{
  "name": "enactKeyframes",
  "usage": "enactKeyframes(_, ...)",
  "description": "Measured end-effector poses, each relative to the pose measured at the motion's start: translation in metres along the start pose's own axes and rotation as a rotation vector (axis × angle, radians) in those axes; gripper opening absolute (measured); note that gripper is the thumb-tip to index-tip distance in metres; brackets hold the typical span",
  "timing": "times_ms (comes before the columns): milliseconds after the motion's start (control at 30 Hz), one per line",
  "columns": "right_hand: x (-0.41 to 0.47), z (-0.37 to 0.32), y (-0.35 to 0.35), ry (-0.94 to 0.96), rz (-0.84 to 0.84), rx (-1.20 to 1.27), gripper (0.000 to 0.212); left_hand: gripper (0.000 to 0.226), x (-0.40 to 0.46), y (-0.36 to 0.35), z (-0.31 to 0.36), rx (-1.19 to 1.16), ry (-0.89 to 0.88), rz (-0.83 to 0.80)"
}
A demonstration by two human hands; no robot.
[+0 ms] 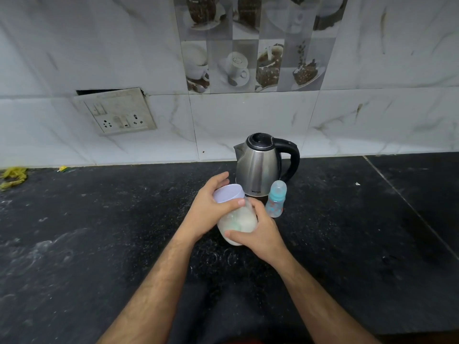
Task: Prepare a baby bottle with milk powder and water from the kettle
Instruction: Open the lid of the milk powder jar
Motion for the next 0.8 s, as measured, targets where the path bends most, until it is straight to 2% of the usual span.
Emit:
enactKeyframes(167, 0.007, 0.001, 0.003, 0.001, 0.023, -0.041, 0.084, 0.074, 0.006, -0.004, 0.004, 0.213, -0.013, -0.071)
enactKeyframes(333, 0.013, 0.006, 0.002, -0.003, 0.015, -0.086, 0.088, 0.063, 0.013, 0.002, -0.003, 0.224, 0.015, 0.017)
enactKeyframes(400, 0.014, 0.009, 0.0, -0.008, 0.013, -0.079, 0.086, 0.048, 0.017, 0.006, -0.011, 0.135, 0.053, 0.056)
enactKeyframes(500, 0.017, 0.013, 0.002, -0.026, 0.017, -0.069, 0.084, 0.028, 0.019, 0.014, -0.03, -0.13, 0.171, 0.143)
enactKeyframes(600, 0.02, 0.017, 0.005, -0.043, 0.037, -0.056, 0.083, 0.046, 0.018, 0.02, -0.072, -0.473, 0.434, 0.213)
enactKeyframes(667, 0.022, 0.019, 0.007, -0.049, 0.048, -0.048, 0.081, 0.056, 0.017, 0.022, -0.102, -0.614, 0.531, 0.227)
enactKeyframes(800, 0.025, 0.023, 0.009, -0.068, 0.05, -0.048, 0.078, 0.04, 0.014, 0.032, -0.159, -0.616, 0.624, 0.293)
Point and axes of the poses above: each hand's wrist, its own x-axis towards the middle knuckle, its own y-axis out of the back of the hand, z = x × y, the point moved 7 cm from there along x, towards the middle knuckle, and after that the axes turned 4 degrees about -z, right-handed, at the moved point
